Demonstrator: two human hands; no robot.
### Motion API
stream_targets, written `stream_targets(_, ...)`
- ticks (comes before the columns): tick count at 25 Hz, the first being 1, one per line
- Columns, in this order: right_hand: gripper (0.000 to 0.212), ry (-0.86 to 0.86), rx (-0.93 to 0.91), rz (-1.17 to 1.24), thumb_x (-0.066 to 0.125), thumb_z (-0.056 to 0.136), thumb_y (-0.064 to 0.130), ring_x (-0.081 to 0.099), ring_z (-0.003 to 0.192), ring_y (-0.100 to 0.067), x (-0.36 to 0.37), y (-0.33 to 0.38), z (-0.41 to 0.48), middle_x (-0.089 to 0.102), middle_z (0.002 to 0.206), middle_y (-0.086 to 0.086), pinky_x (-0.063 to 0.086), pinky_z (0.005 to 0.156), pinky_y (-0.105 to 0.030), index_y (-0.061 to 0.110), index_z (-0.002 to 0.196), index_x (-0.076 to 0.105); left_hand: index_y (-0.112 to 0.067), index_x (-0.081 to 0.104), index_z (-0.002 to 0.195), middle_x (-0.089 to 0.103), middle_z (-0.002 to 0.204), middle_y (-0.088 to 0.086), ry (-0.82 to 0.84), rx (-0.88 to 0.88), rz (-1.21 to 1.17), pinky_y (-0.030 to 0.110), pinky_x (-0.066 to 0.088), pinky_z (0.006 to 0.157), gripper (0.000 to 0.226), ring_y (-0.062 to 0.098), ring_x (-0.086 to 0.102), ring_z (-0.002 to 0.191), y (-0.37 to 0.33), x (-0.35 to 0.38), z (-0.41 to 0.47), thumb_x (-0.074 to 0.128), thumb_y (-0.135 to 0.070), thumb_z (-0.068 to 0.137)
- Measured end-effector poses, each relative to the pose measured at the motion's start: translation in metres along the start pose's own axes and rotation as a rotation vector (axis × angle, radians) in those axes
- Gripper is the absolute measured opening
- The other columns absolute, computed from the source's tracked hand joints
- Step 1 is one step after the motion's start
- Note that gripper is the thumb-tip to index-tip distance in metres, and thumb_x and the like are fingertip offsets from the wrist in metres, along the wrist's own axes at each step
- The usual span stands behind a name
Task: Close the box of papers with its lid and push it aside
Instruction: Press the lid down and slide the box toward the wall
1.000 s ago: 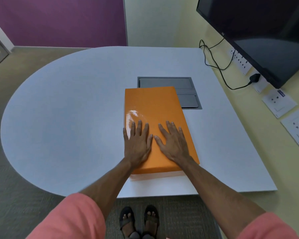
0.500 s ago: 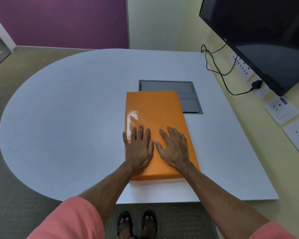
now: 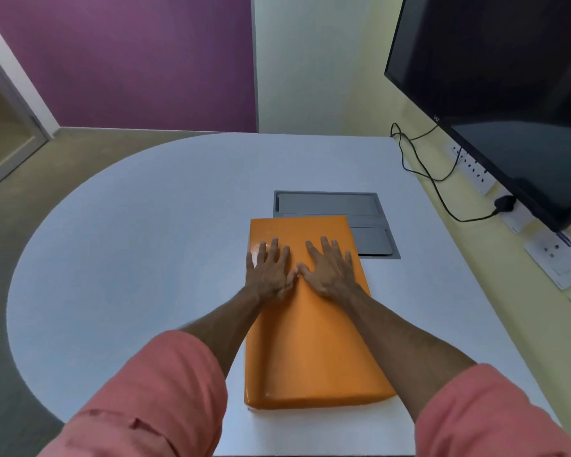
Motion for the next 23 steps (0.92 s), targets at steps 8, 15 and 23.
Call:
stream_targets(8,0.071,0.069,-0.008,-0.008,0.027,0.091,0.065,-0.001,0.15,-0.031,0.013,-0.005,0.009,0.001,0.164,-0.004,0.006,0.117,-0.058,0.036,0.152,0.005,-0.028,-0.006,0.153,-0.011,0.163,0.005,0.085,0.019,0.047,0.059,-0.001,0.116,0.072,0.035,-0.011,0.148,0.005,0.011,0.012,0.016,-0.063,0.093)
stream_targets(15,0.073,0.141,-0.022,0.014,0.028,0.091,0.065,-0.008,0.15,-0.032,0.009,-0.004,0.008,-0.006,0.164,-0.005,0.001,0.117,-0.057,0.035,0.152,0.0,-0.028,-0.002,0.153,-0.006,0.163,0.005,0.048,0.02,0.049,0.057,0.0,0.117,0.074,0.033,-0.006,0.149,0.005,0.008,0.007,0.019,-0.064,0.092)
stream_targets(23,0.083,0.065,0.514,0.617,0.056,0.09,0.045,0.033,0.137,-0.041,-0.016,-0.078,-0.03,0.028,0.155,-0.018,0.033,0.109,-0.056,0.015,0.152,0.01,-0.012,0.02,0.151,0.017,0.161,0.012,-0.034,-0.333,-0.647,0.053,0.016,0.119,0.075,0.035,0.017,0.147,0.052,0.002,-0.04,0.023,-0.061,0.095)
Point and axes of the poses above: each hand's wrist, its own z-axis towards the middle knuckle, its own x-axis out of the palm, y = z × x, the point moved 5 cm from there along z, towards the middle knuckle
